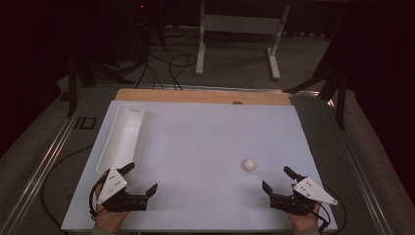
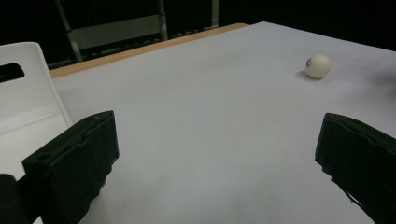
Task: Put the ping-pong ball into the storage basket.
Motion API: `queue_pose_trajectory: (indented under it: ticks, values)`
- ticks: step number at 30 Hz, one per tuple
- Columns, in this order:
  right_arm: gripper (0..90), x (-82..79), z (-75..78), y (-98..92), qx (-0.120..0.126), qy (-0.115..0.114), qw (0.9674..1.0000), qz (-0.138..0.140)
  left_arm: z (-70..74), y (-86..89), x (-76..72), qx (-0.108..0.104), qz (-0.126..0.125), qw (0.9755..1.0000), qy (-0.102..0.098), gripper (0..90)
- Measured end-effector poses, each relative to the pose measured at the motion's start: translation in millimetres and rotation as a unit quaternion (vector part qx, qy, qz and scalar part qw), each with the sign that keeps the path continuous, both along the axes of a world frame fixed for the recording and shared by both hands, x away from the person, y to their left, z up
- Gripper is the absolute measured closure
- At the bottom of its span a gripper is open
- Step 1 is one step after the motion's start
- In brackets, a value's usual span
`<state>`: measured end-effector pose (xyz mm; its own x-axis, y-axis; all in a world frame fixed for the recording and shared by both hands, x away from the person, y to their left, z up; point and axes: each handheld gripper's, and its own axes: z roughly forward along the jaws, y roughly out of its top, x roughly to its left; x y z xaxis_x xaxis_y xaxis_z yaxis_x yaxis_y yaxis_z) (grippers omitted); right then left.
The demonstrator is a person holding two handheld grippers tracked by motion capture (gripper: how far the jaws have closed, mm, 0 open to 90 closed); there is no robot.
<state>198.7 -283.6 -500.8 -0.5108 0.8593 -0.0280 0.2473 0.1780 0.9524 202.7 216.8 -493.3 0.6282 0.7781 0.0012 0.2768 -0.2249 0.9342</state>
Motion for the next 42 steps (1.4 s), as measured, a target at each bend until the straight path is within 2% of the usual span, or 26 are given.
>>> queue_pose_trajectory:
  ticks: [10, 19, 26, 36, 42]
  values:
    - [9.0, 0.1, 0.3, -1.9, 0.006, 0.001, 1.0, -0.004, 2.6, -0.8, -0.6, -0.008, -0.003, 0.9999, 0.005, 0.1]
    - [9.0, 2.0, -1.7, -2.6, 0.011, 0.002, 0.9999, -0.011, 7.7, -3.8, 1.2, 0.001, -0.009, 0.9999, 0.009, 0.1]
    - [8.5, 2.4, -2.6, -1.3, 0.013, 0.004, 0.9998, -0.014, 20.9, -15.2, 3.0, 0.001, -0.032, 0.9994, 0.014, 0.1]
    - [8.1, 2.9, -2.6, -4.2, 0.018, 0.007, 0.9996, -0.018, 32.8, -27.6, 13.1, 0.001, -0.039, 0.999, 0.02, 0.0]
    - [8.1, 2.9, -2.7, -4.4, 0.019, 0.006, 0.9996, -0.019, 39.6, -34.9, 18.4, 0.012, -0.048, 0.9986, 0.017, 0.0]
